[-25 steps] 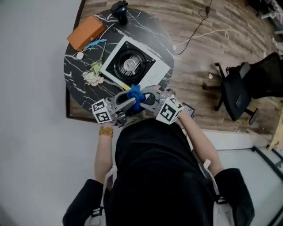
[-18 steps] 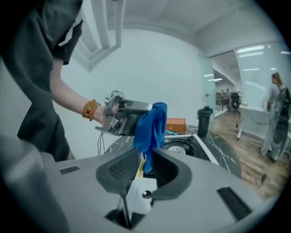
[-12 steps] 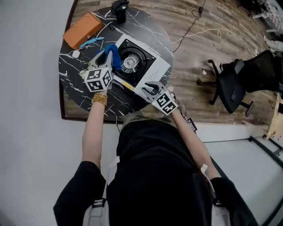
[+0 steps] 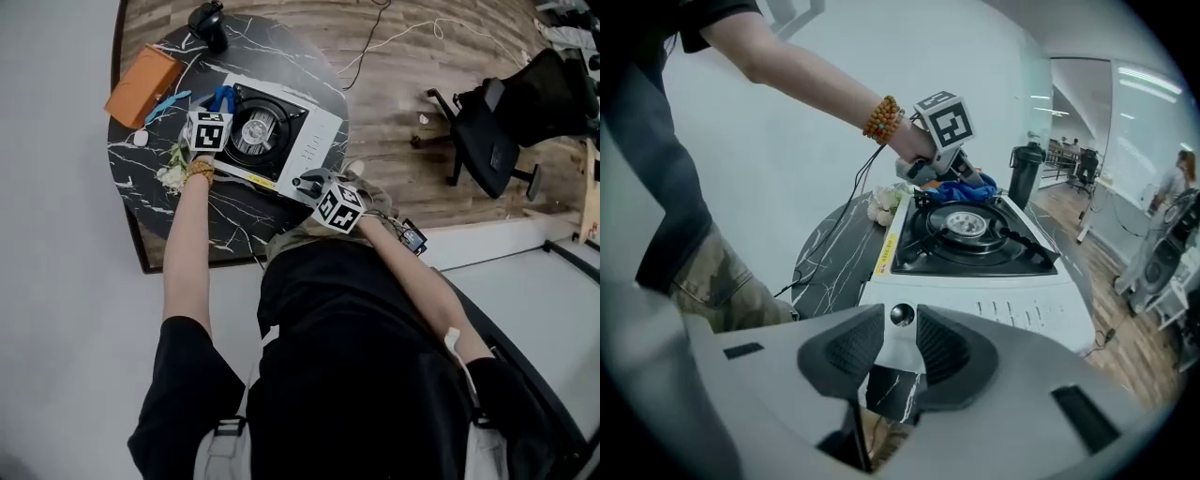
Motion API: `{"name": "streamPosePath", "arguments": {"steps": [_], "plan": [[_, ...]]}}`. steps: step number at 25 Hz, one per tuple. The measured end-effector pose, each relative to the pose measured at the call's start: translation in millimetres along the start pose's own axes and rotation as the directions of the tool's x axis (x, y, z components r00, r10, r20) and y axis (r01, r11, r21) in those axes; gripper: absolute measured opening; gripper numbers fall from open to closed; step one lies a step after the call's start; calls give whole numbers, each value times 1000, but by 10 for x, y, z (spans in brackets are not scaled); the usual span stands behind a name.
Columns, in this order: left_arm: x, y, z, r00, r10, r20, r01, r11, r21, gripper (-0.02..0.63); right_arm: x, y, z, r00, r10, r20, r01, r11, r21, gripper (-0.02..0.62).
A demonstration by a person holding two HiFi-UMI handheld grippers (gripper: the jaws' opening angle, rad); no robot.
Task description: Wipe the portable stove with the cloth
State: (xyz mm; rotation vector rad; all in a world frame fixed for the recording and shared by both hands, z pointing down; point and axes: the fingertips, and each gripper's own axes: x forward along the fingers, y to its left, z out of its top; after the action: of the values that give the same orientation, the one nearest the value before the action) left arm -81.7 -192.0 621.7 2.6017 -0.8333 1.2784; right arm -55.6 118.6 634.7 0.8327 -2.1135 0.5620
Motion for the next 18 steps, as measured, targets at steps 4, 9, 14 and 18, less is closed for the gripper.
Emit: {"name": "streamPosePath", "arguments": {"steps": [4, 9, 14, 18], "plan": [[-9, -54, -43, 997, -59, -45, 62, 997, 55, 59, 74, -1, -93, 999, 7, -47, -9, 999, -40, 100], [-115, -14, -268, 990, -124, -63, 123, 992, -19, 58, 130, 7, -41, 999, -6, -42, 4, 999, -45, 117], [-261, 69, -480, 988, -140, -73, 135, 989, -65, 58, 154, -9, -13, 1000, -6, -13, 5, 999, -45, 117], [-439, 99, -686, 986, -141, -92, 131, 985, -109, 60, 159, -28, 5, 1000, -7, -4, 7, 999, -31, 112]]}}
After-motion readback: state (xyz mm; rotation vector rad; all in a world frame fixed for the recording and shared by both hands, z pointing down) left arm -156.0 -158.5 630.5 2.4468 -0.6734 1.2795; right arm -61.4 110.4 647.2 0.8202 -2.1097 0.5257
